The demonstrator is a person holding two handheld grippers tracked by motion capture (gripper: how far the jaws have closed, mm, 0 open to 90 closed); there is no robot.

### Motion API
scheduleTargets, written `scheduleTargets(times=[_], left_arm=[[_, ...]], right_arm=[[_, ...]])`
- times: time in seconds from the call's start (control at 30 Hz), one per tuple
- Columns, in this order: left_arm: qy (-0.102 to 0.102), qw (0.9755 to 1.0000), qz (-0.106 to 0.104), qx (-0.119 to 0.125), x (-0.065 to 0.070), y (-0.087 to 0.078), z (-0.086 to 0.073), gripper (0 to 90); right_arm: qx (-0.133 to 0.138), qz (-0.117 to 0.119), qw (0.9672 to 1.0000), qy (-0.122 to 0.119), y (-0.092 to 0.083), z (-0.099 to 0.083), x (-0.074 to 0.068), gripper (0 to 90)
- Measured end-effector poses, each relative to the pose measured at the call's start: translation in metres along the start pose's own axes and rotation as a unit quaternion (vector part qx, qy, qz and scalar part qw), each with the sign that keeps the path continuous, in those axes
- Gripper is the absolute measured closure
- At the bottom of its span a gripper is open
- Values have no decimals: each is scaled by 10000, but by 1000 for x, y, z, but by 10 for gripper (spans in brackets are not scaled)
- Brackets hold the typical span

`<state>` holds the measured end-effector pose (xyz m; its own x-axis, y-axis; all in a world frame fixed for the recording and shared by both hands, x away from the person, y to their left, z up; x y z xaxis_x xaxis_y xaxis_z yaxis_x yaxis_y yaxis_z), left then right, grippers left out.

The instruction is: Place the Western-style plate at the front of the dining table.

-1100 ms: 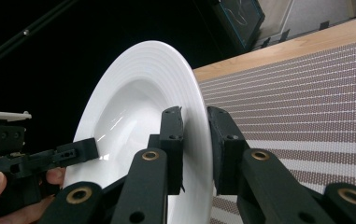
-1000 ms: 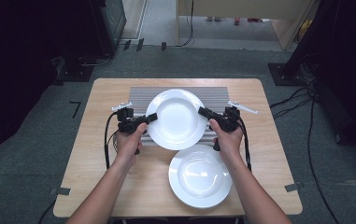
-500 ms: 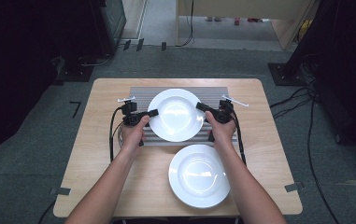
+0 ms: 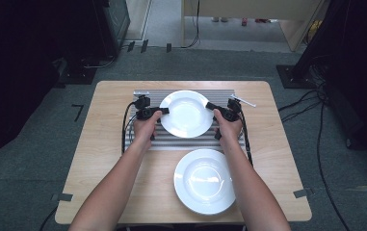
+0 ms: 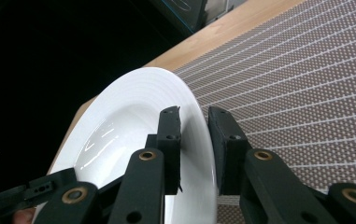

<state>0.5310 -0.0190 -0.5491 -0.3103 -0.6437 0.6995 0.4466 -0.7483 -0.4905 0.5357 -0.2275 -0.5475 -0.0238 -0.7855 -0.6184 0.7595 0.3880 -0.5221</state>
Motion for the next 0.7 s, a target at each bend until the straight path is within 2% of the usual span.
scheduleTargets(times=[0.13, 0.23, 0.3, 0.4, 0.57, 0.67, 0.7], left_arm=[[-74, 9999, 93, -43, -6, 6, -1, 722], [-84, 9995, 273, -112, -14, 9, -4, 711], [-92, 9992, 350, -168, -18, 12, -7, 703], [-132, 9994, 293, -138, -20, 13, -8, 702], [-36, 9996, 209, -163, -20, 13, -8, 699], [144, 9996, 194, -153, -18, 11, -6, 670], [188, 9996, 161, -141, -16, 10, -6, 642]], right_arm=[[-2, -166, 9998, -52, 8, -2, 6, 758], [40, -224, 9997, -40, 12, -2, 6, 761], [21, -271, 9995, -128, 15, -3, 7, 760], [-21, -380, 9990, -249, 18, -6, 8, 759], [28, -341, 9991, -264, 19, -6, 9, 758], [19, -331, 9989, -323, 18, -6, 9, 745], [11, -335, 9987, -394, 18, -6, 8, 709]])
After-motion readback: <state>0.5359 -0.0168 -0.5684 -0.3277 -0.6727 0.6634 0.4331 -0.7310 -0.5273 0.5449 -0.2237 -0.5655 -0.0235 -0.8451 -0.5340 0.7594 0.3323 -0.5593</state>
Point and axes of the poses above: each handheld gripper's, and its own axes: y roughly forward along the jaws, z roughly out of its top, x roughly to its right, the point moved 10 cm from there along y, roughly forward along the jaws, and after that the axes turned 11 degrees about -z, right-handed, at the moved point
